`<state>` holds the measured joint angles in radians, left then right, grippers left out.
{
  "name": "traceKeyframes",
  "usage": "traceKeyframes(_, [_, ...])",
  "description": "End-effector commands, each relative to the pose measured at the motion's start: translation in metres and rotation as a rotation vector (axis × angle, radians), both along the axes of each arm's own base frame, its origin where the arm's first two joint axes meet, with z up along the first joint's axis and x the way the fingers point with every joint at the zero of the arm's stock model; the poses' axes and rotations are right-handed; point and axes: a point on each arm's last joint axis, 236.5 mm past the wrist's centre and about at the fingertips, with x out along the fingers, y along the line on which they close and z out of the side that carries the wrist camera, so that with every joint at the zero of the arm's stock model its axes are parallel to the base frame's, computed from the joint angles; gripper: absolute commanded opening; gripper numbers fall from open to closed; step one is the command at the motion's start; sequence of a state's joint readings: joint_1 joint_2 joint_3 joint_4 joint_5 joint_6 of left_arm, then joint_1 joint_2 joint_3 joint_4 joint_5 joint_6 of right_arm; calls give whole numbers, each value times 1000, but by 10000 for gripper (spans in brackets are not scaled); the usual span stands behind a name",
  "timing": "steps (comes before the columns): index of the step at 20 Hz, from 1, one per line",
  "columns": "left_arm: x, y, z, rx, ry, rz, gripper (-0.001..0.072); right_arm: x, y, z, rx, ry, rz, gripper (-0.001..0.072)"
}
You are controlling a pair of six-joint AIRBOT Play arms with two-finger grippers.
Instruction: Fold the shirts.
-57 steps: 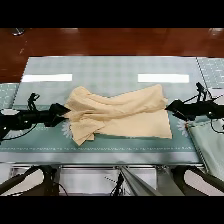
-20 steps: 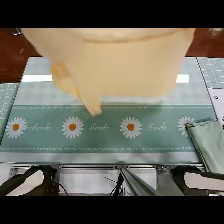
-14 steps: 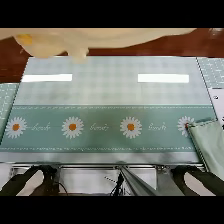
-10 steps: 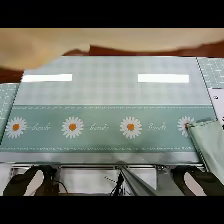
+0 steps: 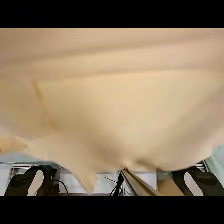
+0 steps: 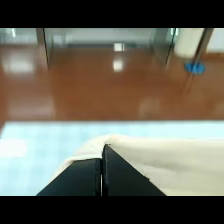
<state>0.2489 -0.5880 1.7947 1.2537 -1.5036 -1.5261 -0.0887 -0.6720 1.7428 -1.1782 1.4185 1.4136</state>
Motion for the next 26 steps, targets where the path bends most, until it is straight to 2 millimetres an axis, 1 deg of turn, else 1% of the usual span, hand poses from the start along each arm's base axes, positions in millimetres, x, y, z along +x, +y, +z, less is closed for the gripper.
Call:
traceKeyframes(1, [39, 5, -102, -56, 312, -35, 18, 42, 11, -106, 60, 280, 59, 22])
traceKeyframes(2, [58, 6, -133, -96, 383, -45, 18, 60, 12, -140, 88, 345, 62, 22])
traceKeyframes(3, [80, 4, -156, -149, 411, -59, 18, 80, 12, -174, 122, 398, 52, 22])
traceKeyframes(5, [132, 2, -198, -262, 415, -76, 18, 121, 5, -235, 186, 481, -3, 22])
traceKeyframes(7, [177, 4, -237, -373, 455, -67, 18, 161, 3, -283, 248, 569, -32, 22])
traceKeyframes(9, [218, 4, -273, -449, 505, -60, 19, 204, 9, -319, 330, 613, -32, 22])
traceKeyframes(10, [237, -1, -288, -470, 518, -69, 19, 229, 11, -333, 393, 631, -46, 22])
traceKeyframes(11, [256, -5, -303, -503, 531, -65, 18, 251, 17, -340, 472, 649, -49, 22])
traceKeyframes(13, [290, -15, -321, -599, 533, -59, 18, 300, 29, -346, 631, 652, -38, 22])
traceKeyframes(14, [302, -23, -329, -647, 547, -67, 19, 321, 31, -352, 674, 664, -35, 23])
traceKeyframes(15, [310, -32, -337, -691, 569, -79, 21, 335, 34, -359, 727, 702, -36, 24])
traceKeyframes(16, [316, -39, -343, -721, 587, -89, 52, 345, 35, -366, 765, 737, -23, 155])
traceKeyframes(17, [315, -46, -351, -730, 620, -104, 370, 350, 36, -368, 796, 765, 8, 508])
traceKeyframes(18, [310, -51, -357, -732, 658, -120, 691, 352, 34, -366, 828, 790, 41, 629])
traceKeyframes(19, [300, -50, -364, -710, 707, -137, 706, 349, 26, -363, 828, 803, 62, 629])
traceKeyframes(20, [286, -40, -371, -666, 768, -141, 705, 345, 11, -359, 802, 796, 77, 628])
traceKeyframes(21, [267, -24, -380, -635, 851, -127, 705, 336, -6, -354, 775, 802, 94, 627])
traceKeyframes(22, [245, -6, -388, -611, 937, -109, 705, 319, -25, -348, 758, 832, 108, 626])
traceKeyframes(23, [217, 15, -398, -571, 1042, -90, 703, 295, -42, -346, 707, 881, 137, 616])
traceKeyframes(24, [186, 36, -406, -519, 1151, -62, 703, 265, -58, -351, 604, 947, 158, 616])
traceKeyframes(25, [155, 57, -413, -467, 1248, -14, 703, 233, -79, -364, 487, 1039, 127, 616])
traceKeyframes(26, [132, 71, -418, -442, 1301, 30, 703, 214, -98, -374, 448, 1077, 24, 616])
